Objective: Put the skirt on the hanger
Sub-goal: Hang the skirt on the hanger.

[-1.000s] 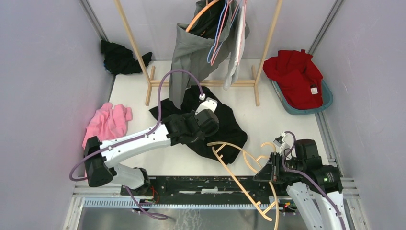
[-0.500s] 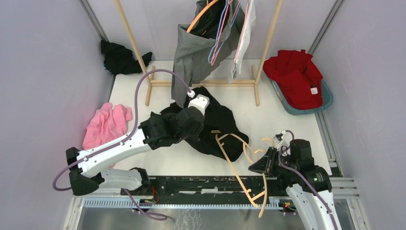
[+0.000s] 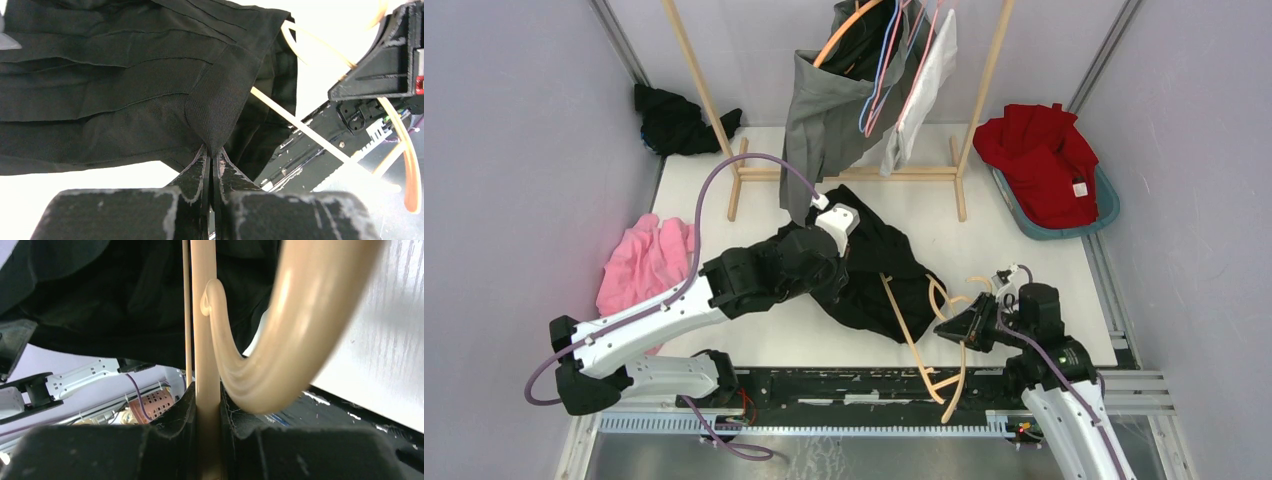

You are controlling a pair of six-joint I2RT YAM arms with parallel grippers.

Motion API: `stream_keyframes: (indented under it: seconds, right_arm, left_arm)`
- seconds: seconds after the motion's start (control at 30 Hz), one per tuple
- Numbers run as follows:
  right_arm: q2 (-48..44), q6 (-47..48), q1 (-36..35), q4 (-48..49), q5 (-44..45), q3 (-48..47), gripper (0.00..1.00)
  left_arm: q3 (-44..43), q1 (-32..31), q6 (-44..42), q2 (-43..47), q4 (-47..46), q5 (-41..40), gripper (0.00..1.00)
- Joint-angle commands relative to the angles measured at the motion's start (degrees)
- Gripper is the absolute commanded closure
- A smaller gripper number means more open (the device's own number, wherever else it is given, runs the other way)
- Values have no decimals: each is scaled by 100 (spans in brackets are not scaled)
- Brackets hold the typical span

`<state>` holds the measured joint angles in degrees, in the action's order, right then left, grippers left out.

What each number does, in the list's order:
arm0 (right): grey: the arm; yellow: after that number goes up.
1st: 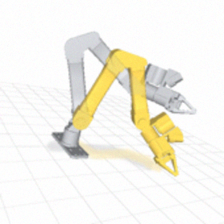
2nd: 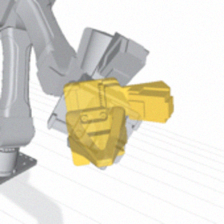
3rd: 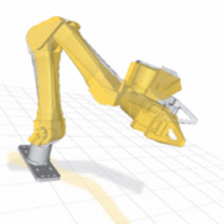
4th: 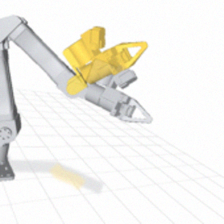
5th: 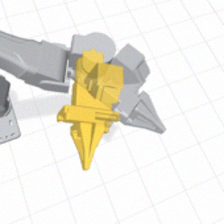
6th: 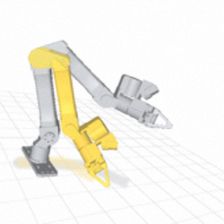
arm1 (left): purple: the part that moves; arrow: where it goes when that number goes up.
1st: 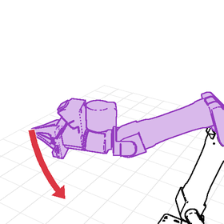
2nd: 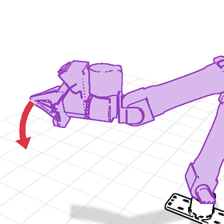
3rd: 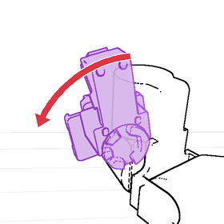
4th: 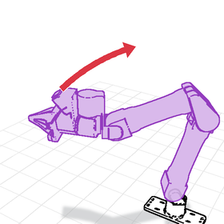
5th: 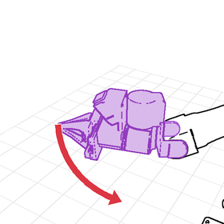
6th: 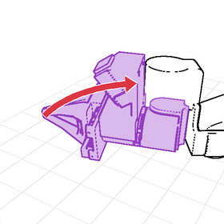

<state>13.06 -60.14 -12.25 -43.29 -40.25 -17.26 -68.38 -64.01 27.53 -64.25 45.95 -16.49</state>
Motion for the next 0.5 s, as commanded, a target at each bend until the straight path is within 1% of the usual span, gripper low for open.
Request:
stream_keyframes:
  seconds: [0.0, 0.13, 0.47]
  right_arm:
    - [208, -431, -2, 1106, 73, 158, 99]
    - [517, -470, 0, 1552, 84, 285, 98]
    - [1532, -882, -20, 3159, 116, 599, 98]
  left_arm:
    - [101, 8, 116, 196, -523, 395, 97]
    - [219, 10, 143, 228, -746, 704, 97]
    - [447, 1, 206, 305, -1113, 1370, 97]
